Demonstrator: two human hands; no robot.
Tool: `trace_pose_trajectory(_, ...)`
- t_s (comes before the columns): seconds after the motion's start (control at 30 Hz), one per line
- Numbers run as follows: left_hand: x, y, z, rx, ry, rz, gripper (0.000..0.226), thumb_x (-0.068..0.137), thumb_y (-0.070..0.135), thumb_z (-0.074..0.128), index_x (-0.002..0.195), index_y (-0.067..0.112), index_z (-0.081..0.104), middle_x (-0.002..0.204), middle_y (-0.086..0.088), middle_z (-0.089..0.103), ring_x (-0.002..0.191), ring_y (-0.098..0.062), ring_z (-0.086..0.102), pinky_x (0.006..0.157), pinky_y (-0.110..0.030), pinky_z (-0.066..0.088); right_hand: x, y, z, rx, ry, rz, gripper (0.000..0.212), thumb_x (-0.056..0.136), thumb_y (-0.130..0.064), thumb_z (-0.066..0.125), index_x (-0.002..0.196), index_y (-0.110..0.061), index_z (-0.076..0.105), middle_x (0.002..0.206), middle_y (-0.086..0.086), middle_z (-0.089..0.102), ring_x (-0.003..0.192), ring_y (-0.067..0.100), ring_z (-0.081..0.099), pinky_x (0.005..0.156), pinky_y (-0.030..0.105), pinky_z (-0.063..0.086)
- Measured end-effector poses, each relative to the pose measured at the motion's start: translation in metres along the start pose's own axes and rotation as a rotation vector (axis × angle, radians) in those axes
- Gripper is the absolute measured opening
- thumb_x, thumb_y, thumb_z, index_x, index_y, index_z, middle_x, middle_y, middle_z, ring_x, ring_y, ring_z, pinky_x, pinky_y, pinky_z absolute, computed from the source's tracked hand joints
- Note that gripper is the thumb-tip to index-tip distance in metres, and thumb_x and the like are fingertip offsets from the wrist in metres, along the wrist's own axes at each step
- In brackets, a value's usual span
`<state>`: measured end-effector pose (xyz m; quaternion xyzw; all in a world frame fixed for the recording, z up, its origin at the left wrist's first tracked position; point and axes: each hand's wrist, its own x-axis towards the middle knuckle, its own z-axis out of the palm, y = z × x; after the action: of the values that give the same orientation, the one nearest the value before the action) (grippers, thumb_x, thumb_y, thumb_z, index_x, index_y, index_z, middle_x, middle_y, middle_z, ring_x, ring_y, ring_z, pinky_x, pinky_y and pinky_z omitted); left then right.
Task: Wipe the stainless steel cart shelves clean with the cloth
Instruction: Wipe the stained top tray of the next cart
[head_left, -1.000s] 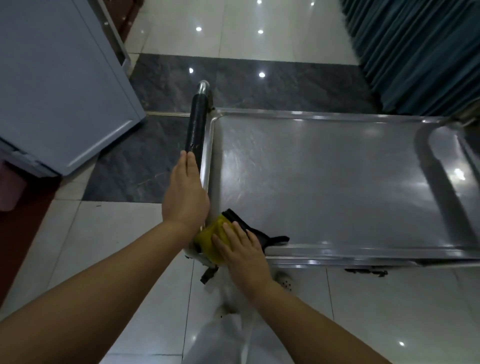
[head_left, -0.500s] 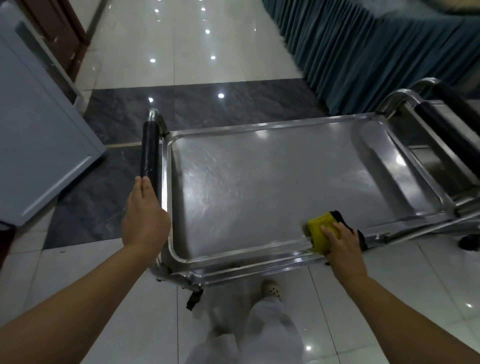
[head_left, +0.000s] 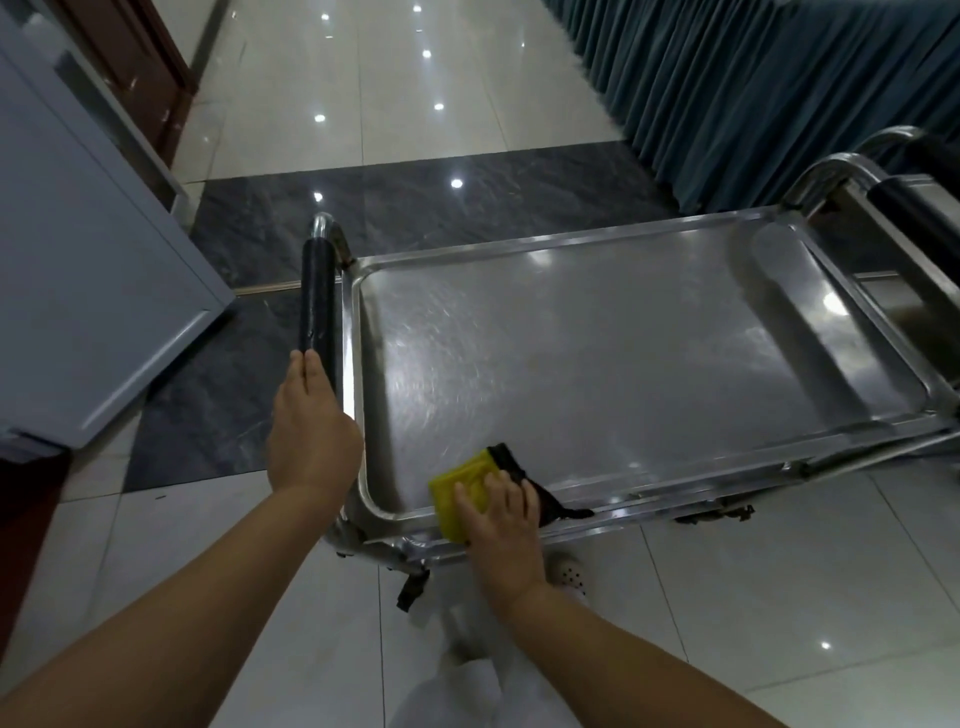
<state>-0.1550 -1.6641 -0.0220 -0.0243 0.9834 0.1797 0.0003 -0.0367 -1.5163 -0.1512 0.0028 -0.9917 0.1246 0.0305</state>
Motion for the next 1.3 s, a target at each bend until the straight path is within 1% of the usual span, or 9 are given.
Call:
trace_pose_trajectory(0.1,-0.001,0.000,0.001,0.035,0.009,0.006,0.068,0.091,0.004,0.049,0.150,0.007,0.014,0.157,-0.010,0.015,0.140,-0.029,0.023,0.101,-0.046,0.039,0.011,-0.046,0.009,0.013,-0.137,-0.061,0.100,0.030,-0.030,0.093,0.122,-0.029,0.054,0.118,0.014,0.056,0.112,0.033,0.059,0.098,0.049,0.042)
trace_pose_trajectory(0.23,0.000,-0.001,0.002,0.046,-0.004,0.008,0.070,0.089,0.004,0.051,0.150,0.007,0.016,0.156,-0.010,0.016,0.139,-0.030,0.024,0.103,-0.051,0.038,0.011,-0.043,0.003,0.088,-0.213,-0.131,0.089,0.051,-0.030,0.085,0.132,-0.029,0.047,0.133,0.012,0.053,0.126,0.034,0.050,0.108,0.048,0.022)
trace_pose_trajectory(0.3,0.001,-0.002,0.003,0.047,-0.011,0.006,0.070,0.089,0.005,0.053,0.149,0.007,0.017,0.156,-0.010,0.018,0.138,-0.031,0.025,0.101,-0.053,0.039,0.009,-0.016,-0.004,0.153,-0.161,-0.108,0.071,0.068,-0.038,0.067,0.135,-0.031,0.045,0.142,0.009,0.046,0.132,0.031,0.042,0.113,0.046,0.012)
trace_pose_trajectory(0.53,0.001,-0.002,0.003,0.036,-0.013,0.026,0.065,0.089,0.003,0.051,0.146,0.003,0.022,0.152,-0.016,0.022,0.134,-0.037,0.029,0.099,-0.057,0.039,0.003,0.133,-0.058,0.104,-0.205,0.310,0.082,0.070,-0.058,0.016,0.148,-0.035,0.028,0.157,0.004,0.017,0.144,0.025,0.013,0.116,0.038,0.010)
trace_pose_trajectory(0.7,0.002,0.000,0.002,0.021,-0.014,0.017,0.064,0.088,0.001,0.052,0.145,0.001,0.024,0.151,-0.018,0.024,0.131,-0.041,0.032,0.097,-0.060,0.038,0.023,0.201,-0.092,-0.009,-0.261,0.606,0.063,0.095,-0.039,0.037,0.152,-0.026,0.012,0.157,0.013,0.007,0.142,0.032,0.009,0.116,0.042,0.009)
trace_pose_trajectory(0.8,0.002,0.001,0.002,0.010,-0.010,0.021,0.063,0.087,0.000,0.052,0.144,0.000,0.026,0.150,-0.019,0.026,0.129,-0.041,0.034,0.095,-0.061,0.040,0.037,0.189,-0.086,-0.062,-0.275,0.681,0.066,0.097,-0.040,0.033,0.153,-0.023,0.002,0.158,0.017,-0.001,0.145,0.035,0.000,0.117,0.046,0.004)
trace_pose_trajectory(0.97,0.004,0.001,0.001,-0.006,-0.003,0.017,0.065,0.087,0.002,0.054,0.146,0.003,0.025,0.151,-0.016,0.025,0.132,-0.038,0.032,0.098,-0.056,0.039,0.062,0.093,-0.051,-0.048,-0.284,0.394,0.078,0.082,-0.046,0.016,0.153,-0.022,-0.003,0.158,0.019,-0.009,0.146,0.034,-0.010,0.115,0.048,-0.008)
trace_pose_trajectory(1.17,0.004,-0.002,0.006,0.009,0.000,0.021,0.067,0.088,0.002,0.051,0.148,0.004,0.020,0.154,-0.014,0.020,0.137,-0.034,0.026,0.106,-0.052,0.034,0.083,-0.034,-0.012,0.032,-0.431,-0.033,0.071,0.098,-0.049,0.029,0.152,-0.022,-0.009,0.156,0.018,-0.022,0.142,0.034,-0.024,0.114,0.050,-0.016)
trace_pose_trajectory(1.3,0.003,-0.002,0.004,0.030,0.005,0.029,0.066,0.090,0.002,0.050,0.148,0.003,0.019,0.155,-0.014,0.019,0.137,-0.033,0.025,0.106,-0.050,0.034,0.089,-0.039,-0.005,0.029,-0.441,-0.182,0.064,0.100,-0.050,0.024,0.152,-0.029,-0.007,0.158,0.010,-0.020,0.144,0.028,-0.023,0.114,0.045,-0.015)
